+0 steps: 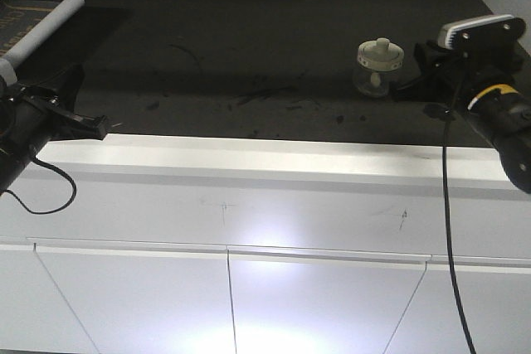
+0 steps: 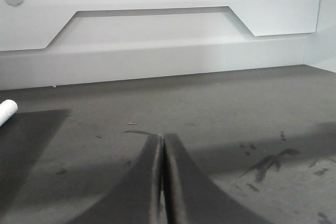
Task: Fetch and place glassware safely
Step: 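Move the right gripper over the white-lidded glass jar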
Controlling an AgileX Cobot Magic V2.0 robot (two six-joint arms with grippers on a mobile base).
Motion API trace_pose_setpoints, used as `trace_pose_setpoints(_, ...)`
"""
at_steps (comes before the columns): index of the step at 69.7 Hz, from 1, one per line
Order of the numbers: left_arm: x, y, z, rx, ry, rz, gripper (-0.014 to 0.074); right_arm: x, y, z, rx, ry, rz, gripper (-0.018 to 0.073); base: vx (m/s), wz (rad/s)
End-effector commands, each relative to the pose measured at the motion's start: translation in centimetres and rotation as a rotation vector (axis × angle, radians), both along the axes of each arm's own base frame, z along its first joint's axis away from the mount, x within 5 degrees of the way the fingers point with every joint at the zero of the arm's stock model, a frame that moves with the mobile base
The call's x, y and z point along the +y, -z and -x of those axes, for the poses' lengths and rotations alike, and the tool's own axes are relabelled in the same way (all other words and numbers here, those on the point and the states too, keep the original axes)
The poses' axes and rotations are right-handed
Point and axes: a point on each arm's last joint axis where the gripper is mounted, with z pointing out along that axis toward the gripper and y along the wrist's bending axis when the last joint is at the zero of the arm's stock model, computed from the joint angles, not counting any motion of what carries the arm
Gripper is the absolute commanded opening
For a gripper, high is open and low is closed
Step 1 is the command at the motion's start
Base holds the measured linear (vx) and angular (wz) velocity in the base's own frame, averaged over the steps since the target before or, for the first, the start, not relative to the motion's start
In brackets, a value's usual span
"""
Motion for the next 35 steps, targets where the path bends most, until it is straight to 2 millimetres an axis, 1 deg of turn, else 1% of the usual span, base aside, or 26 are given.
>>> trace_pose_setpoints(1, 0.1, -2.5, 0.3, -0.131, -0.003, 0.036, -0.0007, 0.2, -3.1, -1.7, -0.126, -0.02, -0.02, 0.0211, 0.0, 0.0)
trace_pose_setpoints(10, 0.1, -2.5, 0.3, -0.128, -0.003, 0.035, -0.0007, 0.3, -2.9, -4.1, -0.136, -0.021, -0.067, 0.0363, 0.0, 0.0)
trace_pose_setpoints(18, 0.1, -2.5, 0.3, -0.128, -0.003, 0.035, -0.0007, 0.3, -2.6, -6.0, -0.149, -0.021, -0.073, 0.0463, 0.0, 0.0)
trace_pose_setpoints(24, 0.1, -2.5, 0.3, -0.128, -0.003, 0.035, -0.0007, 0.3, -2.5, -7.4, -0.145, -0.014, -0.07, 0.0494, 0.0, 0.0)
trace_pose_setpoints(35, 0.2, -2.4, 0.3, -0.119, -0.006, 0.033, -0.0007, 0.3, -2.2, -9.6, -0.144, -0.004, -0.066, 0.0492, 0.0, 0.0)
